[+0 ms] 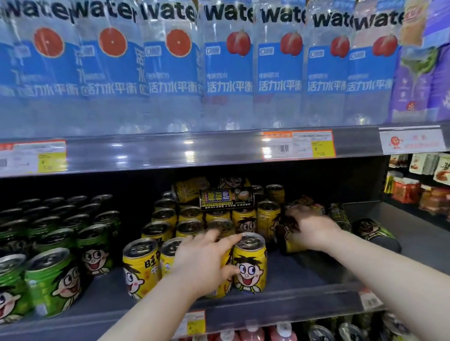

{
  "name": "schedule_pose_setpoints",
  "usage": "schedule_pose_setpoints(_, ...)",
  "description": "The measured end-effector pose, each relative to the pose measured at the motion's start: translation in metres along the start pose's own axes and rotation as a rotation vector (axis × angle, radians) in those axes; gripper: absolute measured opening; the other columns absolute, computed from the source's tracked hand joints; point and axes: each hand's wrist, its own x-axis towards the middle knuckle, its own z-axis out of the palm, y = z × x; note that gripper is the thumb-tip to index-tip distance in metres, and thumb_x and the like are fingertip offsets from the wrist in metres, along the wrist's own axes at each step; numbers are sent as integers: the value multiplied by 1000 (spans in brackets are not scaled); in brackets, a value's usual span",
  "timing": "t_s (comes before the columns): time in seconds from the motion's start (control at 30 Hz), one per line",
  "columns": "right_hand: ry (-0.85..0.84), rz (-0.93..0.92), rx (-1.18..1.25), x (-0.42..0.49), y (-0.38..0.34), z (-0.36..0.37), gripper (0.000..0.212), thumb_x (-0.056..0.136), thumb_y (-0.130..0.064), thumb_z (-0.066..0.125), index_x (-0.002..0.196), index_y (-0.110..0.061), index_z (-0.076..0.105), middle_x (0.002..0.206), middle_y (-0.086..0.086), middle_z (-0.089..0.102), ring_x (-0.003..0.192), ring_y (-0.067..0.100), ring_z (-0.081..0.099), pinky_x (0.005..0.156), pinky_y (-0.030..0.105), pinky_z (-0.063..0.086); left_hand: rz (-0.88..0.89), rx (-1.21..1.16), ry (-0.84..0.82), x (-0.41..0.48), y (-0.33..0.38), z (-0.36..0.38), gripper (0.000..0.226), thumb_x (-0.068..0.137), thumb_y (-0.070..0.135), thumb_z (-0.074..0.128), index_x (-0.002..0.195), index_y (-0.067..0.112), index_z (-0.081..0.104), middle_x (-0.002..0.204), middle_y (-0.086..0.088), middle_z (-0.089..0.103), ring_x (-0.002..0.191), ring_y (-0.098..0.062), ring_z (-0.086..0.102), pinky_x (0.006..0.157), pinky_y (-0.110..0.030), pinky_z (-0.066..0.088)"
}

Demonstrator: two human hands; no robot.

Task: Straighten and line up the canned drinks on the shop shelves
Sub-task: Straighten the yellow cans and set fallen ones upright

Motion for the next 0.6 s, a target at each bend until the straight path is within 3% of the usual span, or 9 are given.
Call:
schedule_pose_setpoints(0.07,-124,74,-191,3,14,7,80,85,-38,56,149,-28,10,156,3,14,143,31,14,114,44,22,-1,-7,6,1,-1,1,68,87,62,43,143,47,9,152,0,25,138,-23,28,111,-40,23)
schedule_pose_setpoints(0.13,-197,102,-270,4,19,17,84,85,-25,55,149,-29,2,158,4,8,146,32,3,116,53,11,5,-20,16,2,-3,3,68,87,60,45,144,47,10,152,0,26,138,-23,26,111,-40,22)
schedule_pose_setpoints(0.2,-143,106,-314,4,20,24,84,81,-24,59,149,-27,10,154,7,19,144,31,12,115,53,10,10,-32,23,3,-3,4,68,86,60,46,144,46,11,152,0,25,139,-23,25,111,-40,21)
schedule_pose_setpoints(0.3,-74,59,-354,-3,13,20,83,74,-41,66,144,-24,26,145,6,31,138,27,26,117,45,11,16,-37,41,4,-4,6,69,86,59,46,144,46,11,151,0,26,138,-24,26,111,-41,21)
schedule_pose_setpoints(0.43,-110,-15,-193,-21,1,14,91,65,-55,71,140,-24,32,142,4,43,131,23,40,114,38,22,18,-27,35,4,-5,6,68,87,60,46,143,46,11,151,0,26,138,-24,26,112,-41,21)
schedule_pose_setpoints(0.6,-121,-21,347,-24,-12,1,92,62,-39,83,136,-19,31,124,-1,49,111,15,50,93,22,41,10,-4,31,3,-4,6,68,86,61,45,143,48,11,151,2,27,138,-23,28,111,-40,23)
